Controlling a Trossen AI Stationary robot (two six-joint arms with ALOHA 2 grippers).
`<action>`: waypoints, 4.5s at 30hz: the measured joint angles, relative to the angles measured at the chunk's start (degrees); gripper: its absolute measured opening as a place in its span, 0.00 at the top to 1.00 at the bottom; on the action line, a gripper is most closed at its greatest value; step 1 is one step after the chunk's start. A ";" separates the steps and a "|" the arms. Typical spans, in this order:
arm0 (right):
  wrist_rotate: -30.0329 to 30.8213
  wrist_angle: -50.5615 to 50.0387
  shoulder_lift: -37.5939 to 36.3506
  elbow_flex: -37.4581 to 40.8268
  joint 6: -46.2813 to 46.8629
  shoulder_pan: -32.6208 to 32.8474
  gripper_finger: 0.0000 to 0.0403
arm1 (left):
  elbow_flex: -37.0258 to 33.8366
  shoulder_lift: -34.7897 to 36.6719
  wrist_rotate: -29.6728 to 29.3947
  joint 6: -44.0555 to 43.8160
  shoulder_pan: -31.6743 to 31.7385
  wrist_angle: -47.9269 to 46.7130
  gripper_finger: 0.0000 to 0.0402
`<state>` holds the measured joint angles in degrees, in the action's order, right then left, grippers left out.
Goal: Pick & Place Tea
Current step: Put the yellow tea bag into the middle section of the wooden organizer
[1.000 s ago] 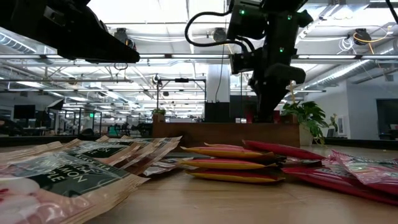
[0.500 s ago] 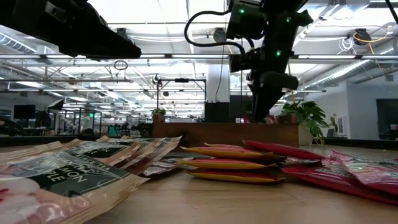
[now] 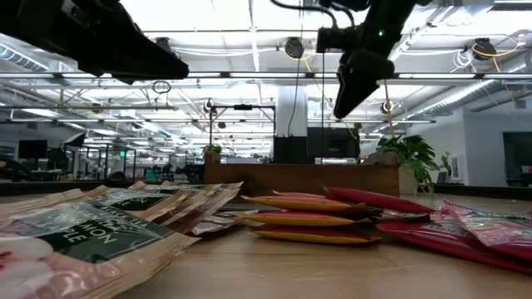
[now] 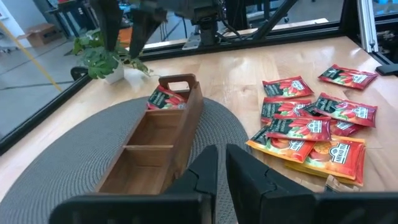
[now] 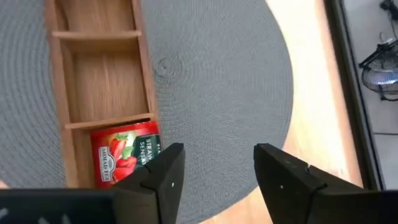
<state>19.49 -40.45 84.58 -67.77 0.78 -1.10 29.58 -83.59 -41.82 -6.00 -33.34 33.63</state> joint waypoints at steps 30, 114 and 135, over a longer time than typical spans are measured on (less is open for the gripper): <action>-12.06 76.19 10.97 32.19 -5.95 29.44 1.00 | 23.19 -19.01 19.85 0.82 5.11 -22.91 0.98; -13.81 61.34 13.39 30.27 36.28 21.80 0.68 | 32.63 -34.12 28.37 -2.27 10.60 -19.42 0.98; -16.31 65.02 16.06 30.26 34.76 21.79 0.81 | 32.68 -36.23 29.94 -2.76 11.41 -15.43 0.98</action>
<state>3.18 24.57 100.64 -37.51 35.54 20.69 62.26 -119.82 -11.88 -8.76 -21.93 18.20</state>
